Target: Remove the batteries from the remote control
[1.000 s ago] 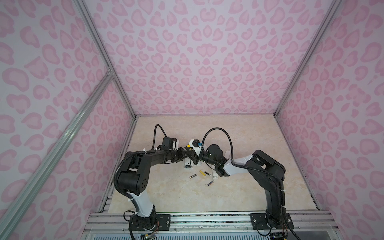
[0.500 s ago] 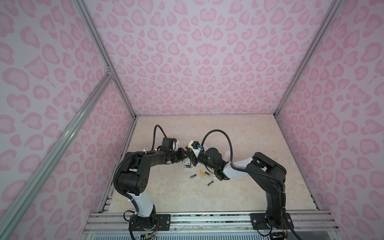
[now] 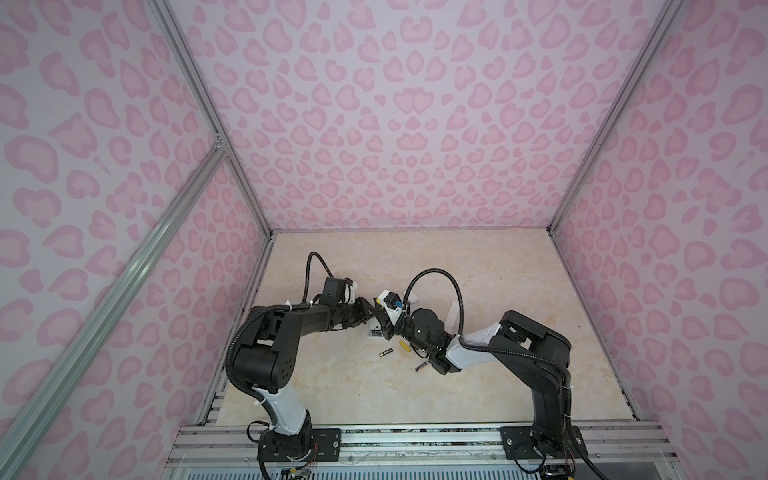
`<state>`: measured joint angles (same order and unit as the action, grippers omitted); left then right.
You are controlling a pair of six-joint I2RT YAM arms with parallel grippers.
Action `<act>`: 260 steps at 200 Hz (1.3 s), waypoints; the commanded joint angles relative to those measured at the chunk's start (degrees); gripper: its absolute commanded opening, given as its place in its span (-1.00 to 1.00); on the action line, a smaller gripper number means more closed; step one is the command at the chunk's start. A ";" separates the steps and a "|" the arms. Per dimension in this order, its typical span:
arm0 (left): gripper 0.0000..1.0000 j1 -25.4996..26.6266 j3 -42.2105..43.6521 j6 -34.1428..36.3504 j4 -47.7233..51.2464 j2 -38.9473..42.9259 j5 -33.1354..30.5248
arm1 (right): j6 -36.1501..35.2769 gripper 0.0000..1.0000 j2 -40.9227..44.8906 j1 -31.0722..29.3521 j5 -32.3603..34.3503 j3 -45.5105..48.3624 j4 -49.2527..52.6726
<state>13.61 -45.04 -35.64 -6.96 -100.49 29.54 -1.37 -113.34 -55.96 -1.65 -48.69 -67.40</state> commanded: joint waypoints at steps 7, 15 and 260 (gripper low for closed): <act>-0.25 0.17 0.92 -0.66 3.55 0.46 0.72 | 0.83 -1.00 -0.82 -1.85 3.26 1.73 0.90; -0.25 0.11 1.09 -0.66 3.53 0.54 0.70 | 1.01 -1.00 -0.91 -2.20 3.55 1.87 0.48; -0.25 0.13 1.18 -1.80 4.08 4.96 2.10 | 11.49 -1.00 0.39 1.16 -4.68 -1.28 10.59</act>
<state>13.67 -43.75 -37.56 -3.22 -96.88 30.06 5.87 -112.97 -54.83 -2.39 -49.52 -65.25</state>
